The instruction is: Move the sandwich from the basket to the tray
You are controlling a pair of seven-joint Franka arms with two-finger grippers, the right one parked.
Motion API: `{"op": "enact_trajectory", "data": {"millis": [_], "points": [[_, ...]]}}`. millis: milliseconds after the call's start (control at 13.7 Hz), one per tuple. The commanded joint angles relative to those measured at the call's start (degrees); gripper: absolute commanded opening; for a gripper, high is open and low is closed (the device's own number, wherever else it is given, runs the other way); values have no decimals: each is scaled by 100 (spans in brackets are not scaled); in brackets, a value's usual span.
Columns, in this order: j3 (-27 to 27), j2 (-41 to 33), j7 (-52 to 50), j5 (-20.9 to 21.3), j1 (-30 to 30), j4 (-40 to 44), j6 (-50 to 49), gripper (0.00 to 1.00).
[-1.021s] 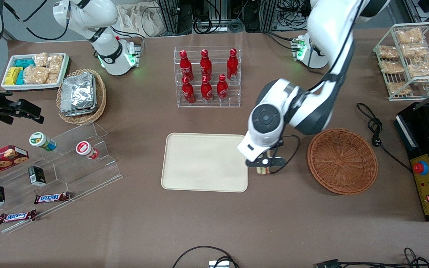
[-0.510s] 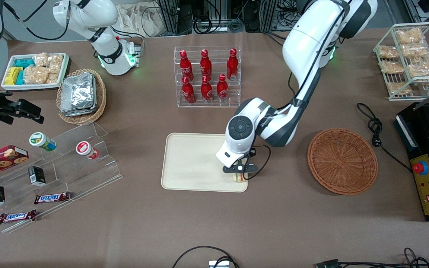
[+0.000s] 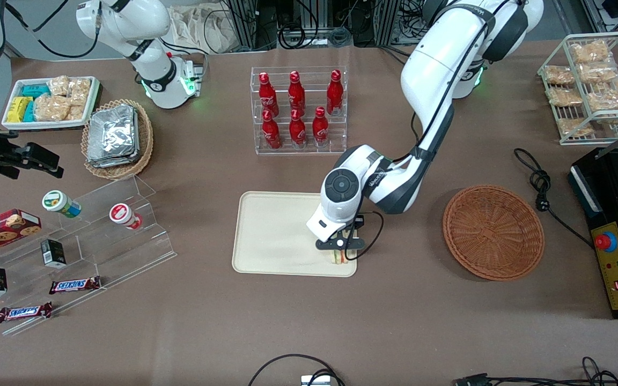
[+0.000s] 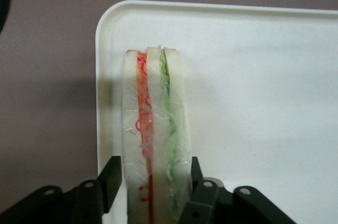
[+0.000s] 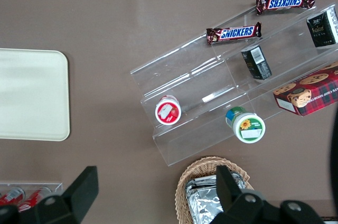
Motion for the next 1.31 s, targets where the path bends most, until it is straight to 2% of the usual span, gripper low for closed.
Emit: {"op": "enact_trajectory", "data": {"millis": [0, 219, 510, 729, 875, 1240], "points": [[43, -321, -79, -43, -64, 93, -488, 100], [43, -997, -62, -52, -56, -108, -1217, 100], [60, -2683, 157, -52, 76, -1818, -1316, 100], [78, -3739, 1051, -52, 610, -2857, -1342, 100], [95, -4013, 1379, -69, 954, -2887, -1752, 100], [96, -3953, 1397, -69, 2130, -2044, -2247, 100]]}}
